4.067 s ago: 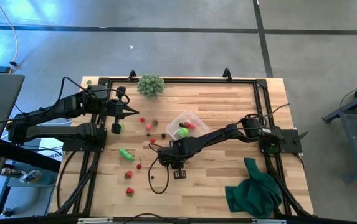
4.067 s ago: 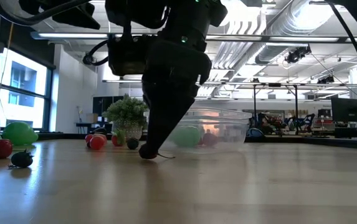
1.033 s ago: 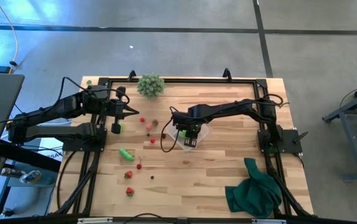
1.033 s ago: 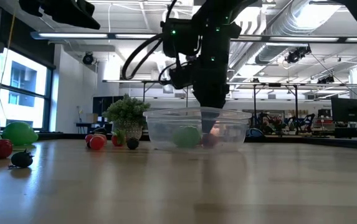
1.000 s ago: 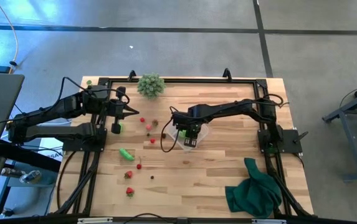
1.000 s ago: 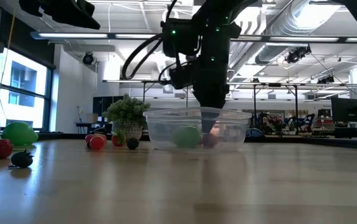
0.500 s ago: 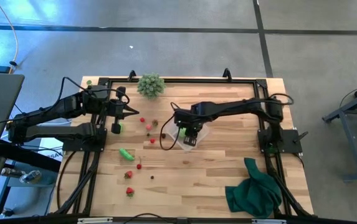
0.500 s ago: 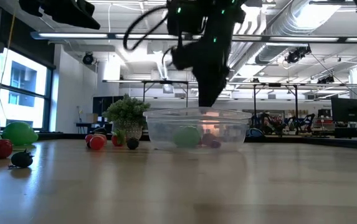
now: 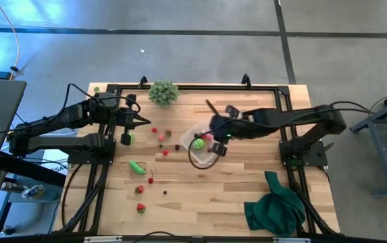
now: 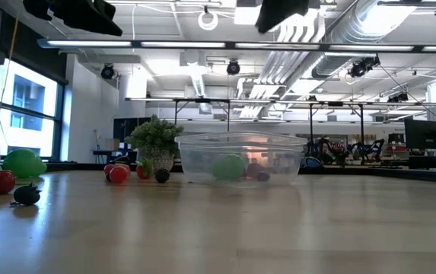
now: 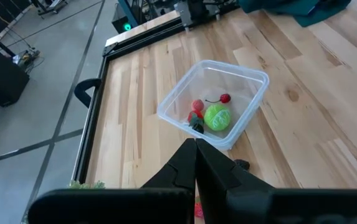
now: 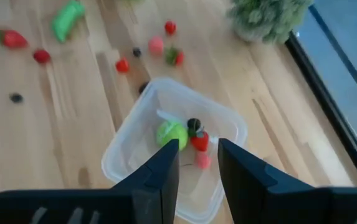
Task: Pick and placing Produce into tupperware
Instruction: Put the green pear into the transparent bin
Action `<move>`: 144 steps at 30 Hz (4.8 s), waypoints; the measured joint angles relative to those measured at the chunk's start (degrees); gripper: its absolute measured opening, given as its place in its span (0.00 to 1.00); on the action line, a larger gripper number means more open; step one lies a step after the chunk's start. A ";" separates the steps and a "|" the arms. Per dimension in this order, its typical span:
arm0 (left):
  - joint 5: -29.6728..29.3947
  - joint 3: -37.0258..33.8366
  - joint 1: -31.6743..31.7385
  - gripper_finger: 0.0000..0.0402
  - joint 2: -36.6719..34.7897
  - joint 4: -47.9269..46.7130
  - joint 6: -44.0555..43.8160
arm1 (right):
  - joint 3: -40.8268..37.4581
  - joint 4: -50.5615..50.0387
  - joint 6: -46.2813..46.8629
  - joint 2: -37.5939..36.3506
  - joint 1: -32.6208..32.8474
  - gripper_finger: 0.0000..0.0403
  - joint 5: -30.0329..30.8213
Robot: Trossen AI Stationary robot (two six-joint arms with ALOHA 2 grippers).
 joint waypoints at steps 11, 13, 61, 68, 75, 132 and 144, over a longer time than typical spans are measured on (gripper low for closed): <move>0.00 0.00 0.00 0.00 -0.01 -0.01 0.01 | -13.74 11.24 6.79 -12.73 5.30 0.26 1.47; 0.00 0.00 -0.02 0.00 -0.01 -0.01 -0.01 | -19.81 18.23 8.54 -16.42 6.22 0.26 0.43; 0.00 0.00 0.00 0.00 -0.02 0.00 0.00 | -37.91 23.13 -0.73 -42.92 7.52 0.06 -0.63; -0.01 0.00 0.00 0.00 -0.02 0.01 0.01 | -37.91 13.05 -0.71 -43.52 -0.52 0.06 -3.90; -0.01 0.00 -0.02 0.00 -0.02 0.01 0.01 | -37.91 12.35 -1.72 -44.57 -5.39 0.06 -10.58; 2.03 0.24 -0.02 0.00 1.62 -6.52 -38.09 | -37.91 12.20 -2.22 -44.70 -5.68 0.06 -8.33; -21.10 23.84 -0.02 0.00 7.57 -47.60 -46.84 | -37.91 12.20 -2.13 -44.70 -5.68 0.06 -8.33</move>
